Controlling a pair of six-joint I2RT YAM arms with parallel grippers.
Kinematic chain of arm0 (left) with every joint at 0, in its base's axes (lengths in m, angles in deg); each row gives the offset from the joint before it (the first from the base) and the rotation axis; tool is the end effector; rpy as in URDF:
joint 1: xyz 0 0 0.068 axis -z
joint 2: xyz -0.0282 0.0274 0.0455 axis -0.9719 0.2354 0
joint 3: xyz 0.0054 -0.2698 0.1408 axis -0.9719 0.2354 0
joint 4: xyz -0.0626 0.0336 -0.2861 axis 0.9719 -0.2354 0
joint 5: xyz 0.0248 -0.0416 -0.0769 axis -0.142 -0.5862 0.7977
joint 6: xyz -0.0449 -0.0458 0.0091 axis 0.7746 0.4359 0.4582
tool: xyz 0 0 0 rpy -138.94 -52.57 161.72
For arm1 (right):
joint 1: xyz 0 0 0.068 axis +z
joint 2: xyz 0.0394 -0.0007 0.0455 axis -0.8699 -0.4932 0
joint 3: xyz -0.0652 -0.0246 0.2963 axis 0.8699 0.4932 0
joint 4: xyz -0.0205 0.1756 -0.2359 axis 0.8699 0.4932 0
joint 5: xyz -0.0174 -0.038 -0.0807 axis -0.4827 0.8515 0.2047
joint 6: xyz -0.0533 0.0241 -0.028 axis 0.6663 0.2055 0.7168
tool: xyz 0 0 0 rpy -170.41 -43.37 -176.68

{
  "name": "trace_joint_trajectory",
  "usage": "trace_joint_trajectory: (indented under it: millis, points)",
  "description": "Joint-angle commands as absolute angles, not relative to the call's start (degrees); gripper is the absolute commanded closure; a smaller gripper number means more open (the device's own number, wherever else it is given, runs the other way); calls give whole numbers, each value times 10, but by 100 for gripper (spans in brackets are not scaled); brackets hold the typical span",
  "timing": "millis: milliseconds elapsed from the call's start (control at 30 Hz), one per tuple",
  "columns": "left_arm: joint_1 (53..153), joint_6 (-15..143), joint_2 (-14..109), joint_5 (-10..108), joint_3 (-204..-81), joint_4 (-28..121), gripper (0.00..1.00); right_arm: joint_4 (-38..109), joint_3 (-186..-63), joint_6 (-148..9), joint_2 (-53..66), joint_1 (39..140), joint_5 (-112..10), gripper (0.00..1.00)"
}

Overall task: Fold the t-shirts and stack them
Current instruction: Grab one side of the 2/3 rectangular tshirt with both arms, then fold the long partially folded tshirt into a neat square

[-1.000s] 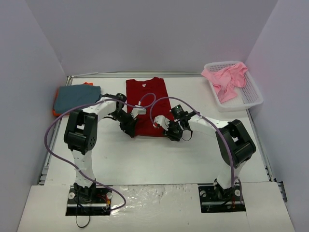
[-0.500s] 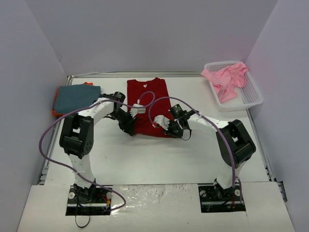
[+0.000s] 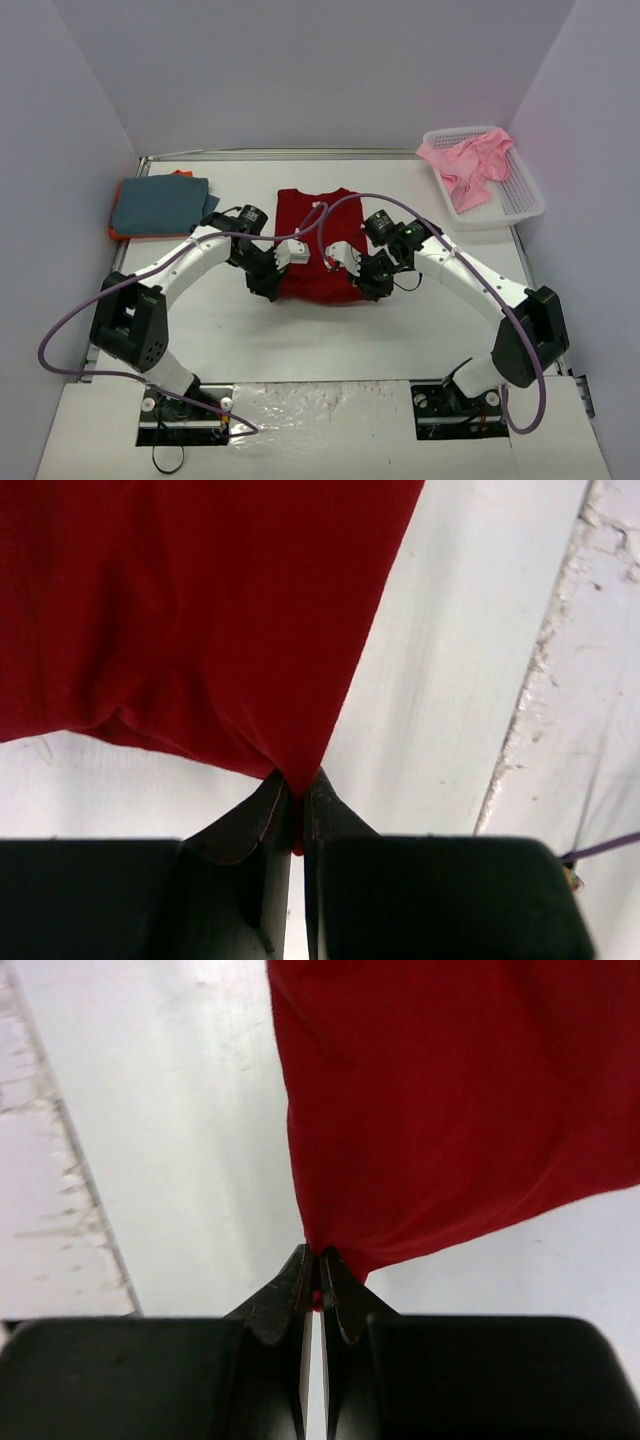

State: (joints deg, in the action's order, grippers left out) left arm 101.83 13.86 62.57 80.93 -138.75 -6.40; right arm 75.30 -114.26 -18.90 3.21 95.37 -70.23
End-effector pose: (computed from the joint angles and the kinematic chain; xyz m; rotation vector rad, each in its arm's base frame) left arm 0.2925 -0.1755 0.2514 1.5225 2.1464 -0.9133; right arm 0.2632 0.2121 0.2704 -1.7337 1.8433 0.5571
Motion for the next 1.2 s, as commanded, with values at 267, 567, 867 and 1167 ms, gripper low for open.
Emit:
trace_joint_trajectory:
  millis: [267,567,867,1167]
  points:
    - [1031,4,537,869,-1419,-236,98,980,-1222,-114,74,957,-810,100]
    - [1044,-51,582,871,-1522,-339,97,1021,-1280,-93,69,960,-802,100]
    - [1040,-71,615,840,-1590,-345,97,1006,-1351,-66,-8,925,-774,100]
    - [995,-73,645,829,-1642,-314,98,977,-1456,-47,-106,863,-780,100]
